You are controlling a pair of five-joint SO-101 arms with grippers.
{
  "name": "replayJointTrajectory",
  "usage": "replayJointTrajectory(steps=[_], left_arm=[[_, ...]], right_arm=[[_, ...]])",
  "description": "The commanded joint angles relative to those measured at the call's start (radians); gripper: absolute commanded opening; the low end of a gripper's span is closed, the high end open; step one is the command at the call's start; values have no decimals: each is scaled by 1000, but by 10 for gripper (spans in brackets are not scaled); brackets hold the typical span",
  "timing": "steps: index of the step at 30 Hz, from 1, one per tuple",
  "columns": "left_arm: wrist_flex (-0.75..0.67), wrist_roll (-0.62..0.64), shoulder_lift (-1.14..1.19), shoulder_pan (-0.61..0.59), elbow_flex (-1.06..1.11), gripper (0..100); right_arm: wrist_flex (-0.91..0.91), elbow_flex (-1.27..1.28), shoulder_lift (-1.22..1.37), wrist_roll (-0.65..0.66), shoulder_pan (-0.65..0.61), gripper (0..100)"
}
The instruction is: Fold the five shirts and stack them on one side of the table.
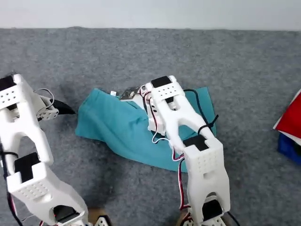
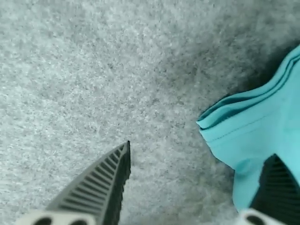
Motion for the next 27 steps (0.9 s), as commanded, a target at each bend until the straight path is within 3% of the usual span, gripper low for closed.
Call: replayJointTrajectory(steps=[1,13,23,27], left_arm=[[34,-12,-55,5,-2,412],[34,-12,-55,5,30,412],[34,-12,-166,11,154,412],[34,-60,-276,12,214,412]], right_arm=[[-7,-64,-8,-2,44,9],[116,-295,1,57,116,9],[-53,-304,15,66,180,11],[-139,-304,13,66,197,110]])
